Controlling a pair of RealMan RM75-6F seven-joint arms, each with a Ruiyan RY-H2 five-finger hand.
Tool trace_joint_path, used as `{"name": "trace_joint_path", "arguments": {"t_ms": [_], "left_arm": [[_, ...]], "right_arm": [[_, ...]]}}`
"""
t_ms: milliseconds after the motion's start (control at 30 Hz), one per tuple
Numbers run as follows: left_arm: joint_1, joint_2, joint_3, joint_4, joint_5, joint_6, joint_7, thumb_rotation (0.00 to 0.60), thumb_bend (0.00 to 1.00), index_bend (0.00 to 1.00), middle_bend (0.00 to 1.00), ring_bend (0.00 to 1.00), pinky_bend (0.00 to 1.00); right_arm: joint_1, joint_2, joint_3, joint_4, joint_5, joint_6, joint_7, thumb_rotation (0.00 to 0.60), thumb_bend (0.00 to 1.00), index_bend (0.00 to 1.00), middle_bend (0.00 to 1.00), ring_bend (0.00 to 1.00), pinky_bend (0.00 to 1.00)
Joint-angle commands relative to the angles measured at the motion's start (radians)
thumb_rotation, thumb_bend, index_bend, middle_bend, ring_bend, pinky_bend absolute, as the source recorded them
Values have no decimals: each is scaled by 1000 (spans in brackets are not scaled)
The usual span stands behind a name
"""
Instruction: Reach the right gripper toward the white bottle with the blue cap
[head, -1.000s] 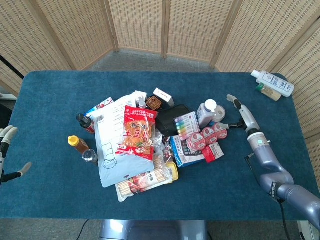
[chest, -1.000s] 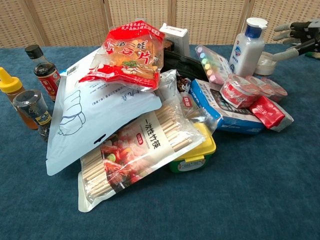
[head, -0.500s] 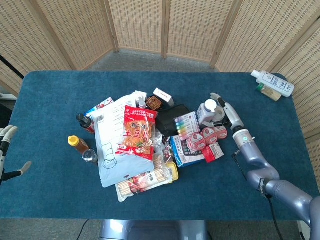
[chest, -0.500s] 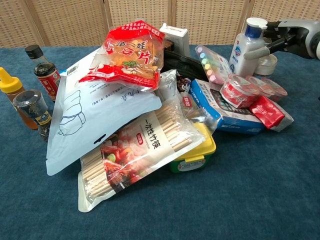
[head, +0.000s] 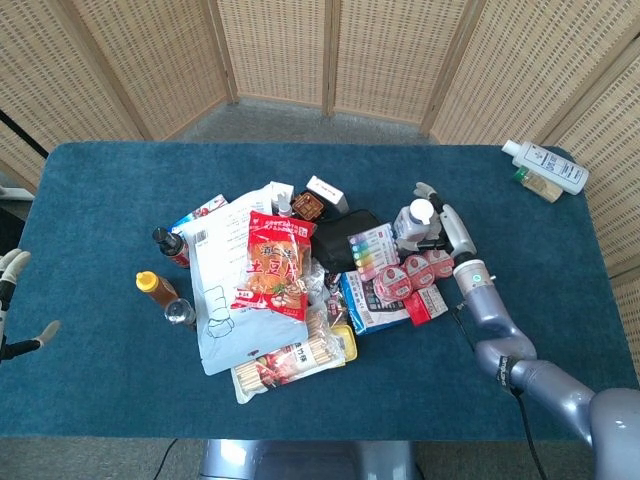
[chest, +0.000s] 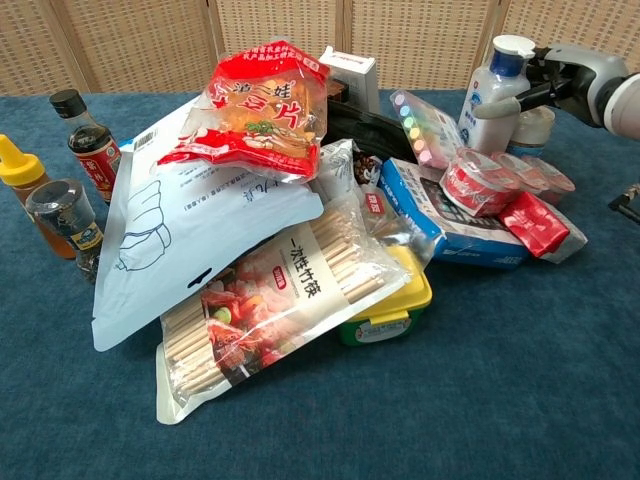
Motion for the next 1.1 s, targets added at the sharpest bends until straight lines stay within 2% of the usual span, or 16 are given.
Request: {"name": "trace_joint_path", "arguments": {"t_ms": [33,67,167,300,467,667,900,1100], "left_arm": [[0,0,1,0,0,0,2,558,278,0,0,0,0],[0,0,1,0,0,-1,2,557,277,0,0,0,0],[0,-1,1,-1,0,-2,3,557,278,0,0,0,0],[-1,-2,2,-1,0,-3,3,558,277,0,0,0,0],[-5,-2,2,0,2,-10,-5,556,277,0,0,0,0],[-10,2,3,5,4,-25,-31,556,280,0,0,0,0],[-17,8,6,14,15,-44,-73,556,276,0,0,0,0],[-17,14,11,12,35,-42,-97,557,276,0,0,0,0]], "right_arm": [[-1,-32,7,37,9,15,2,600,8,370,816,759,867],[-3,-37,8,44,8,22,4,600,28,428,866,804,915],[-9,-42,9,52,1,40,13,600,88,500,929,860,977],[-22,-22,12,29,-10,67,17,600,113,513,935,864,978],[-54,47,29,-67,-11,125,-11,600,122,515,937,863,978],[-110,195,67,-291,17,201,-109,600,123,521,943,868,978],[-177,387,129,-613,70,297,-260,600,121,524,948,869,978],[-201,512,186,-824,116,356,-374,600,118,525,948,868,979]]}}
